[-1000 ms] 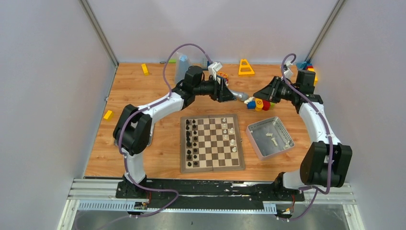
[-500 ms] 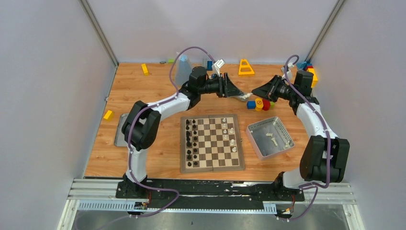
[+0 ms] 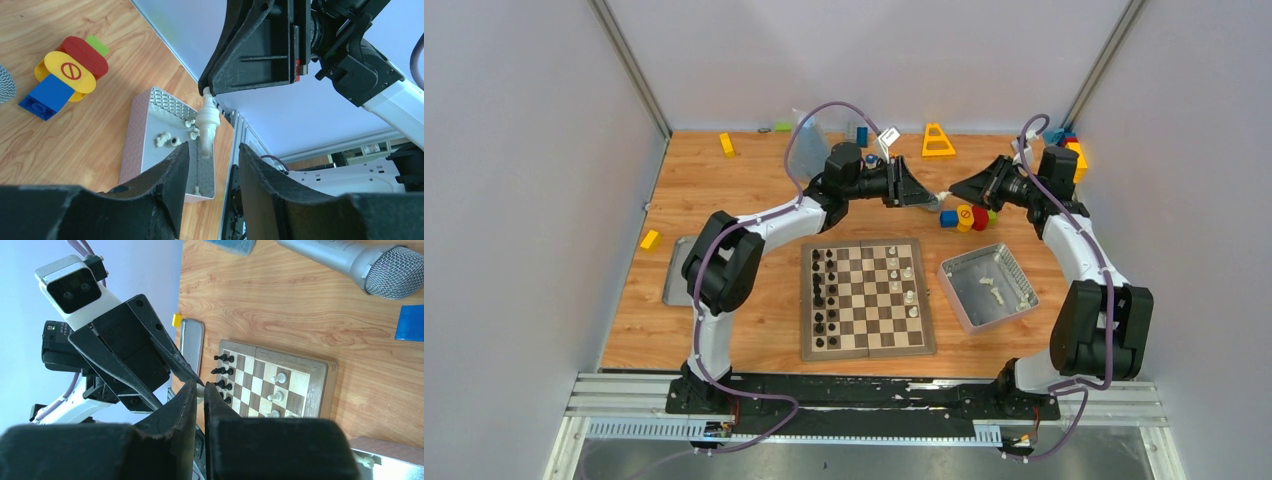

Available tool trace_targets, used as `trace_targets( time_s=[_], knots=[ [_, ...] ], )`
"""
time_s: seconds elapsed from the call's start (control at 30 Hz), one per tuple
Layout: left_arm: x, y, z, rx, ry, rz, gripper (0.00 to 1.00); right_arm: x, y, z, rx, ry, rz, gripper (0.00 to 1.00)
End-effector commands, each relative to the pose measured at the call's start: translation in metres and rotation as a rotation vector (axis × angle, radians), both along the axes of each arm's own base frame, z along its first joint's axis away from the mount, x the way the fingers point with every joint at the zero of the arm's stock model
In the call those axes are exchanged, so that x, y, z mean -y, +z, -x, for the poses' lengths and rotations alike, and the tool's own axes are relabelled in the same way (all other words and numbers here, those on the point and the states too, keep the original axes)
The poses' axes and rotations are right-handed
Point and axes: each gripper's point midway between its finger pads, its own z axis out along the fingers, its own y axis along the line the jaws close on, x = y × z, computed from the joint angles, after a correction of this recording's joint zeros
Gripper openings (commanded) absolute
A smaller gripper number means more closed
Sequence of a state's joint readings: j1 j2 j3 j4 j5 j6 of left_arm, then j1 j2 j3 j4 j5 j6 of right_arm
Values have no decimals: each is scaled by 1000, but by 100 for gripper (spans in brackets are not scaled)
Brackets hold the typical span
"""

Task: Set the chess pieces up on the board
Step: Pick up the chess piece from the storage box.

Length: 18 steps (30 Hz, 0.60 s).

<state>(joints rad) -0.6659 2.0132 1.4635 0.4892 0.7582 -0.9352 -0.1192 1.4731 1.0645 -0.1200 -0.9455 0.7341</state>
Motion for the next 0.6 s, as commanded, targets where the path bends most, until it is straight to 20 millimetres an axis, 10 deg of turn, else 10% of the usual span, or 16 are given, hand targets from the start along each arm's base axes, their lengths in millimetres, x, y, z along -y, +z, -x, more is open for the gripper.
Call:
trace_targets(
  time_s=[0.0,0.57],
  knots=[
    [4,18,1,44,-12,43,48,-1,8,-3,29,14,-16,0],
    [10,15,2,24,-32,33,18,-1,8,-3,47,21,-6,0]
  ],
)
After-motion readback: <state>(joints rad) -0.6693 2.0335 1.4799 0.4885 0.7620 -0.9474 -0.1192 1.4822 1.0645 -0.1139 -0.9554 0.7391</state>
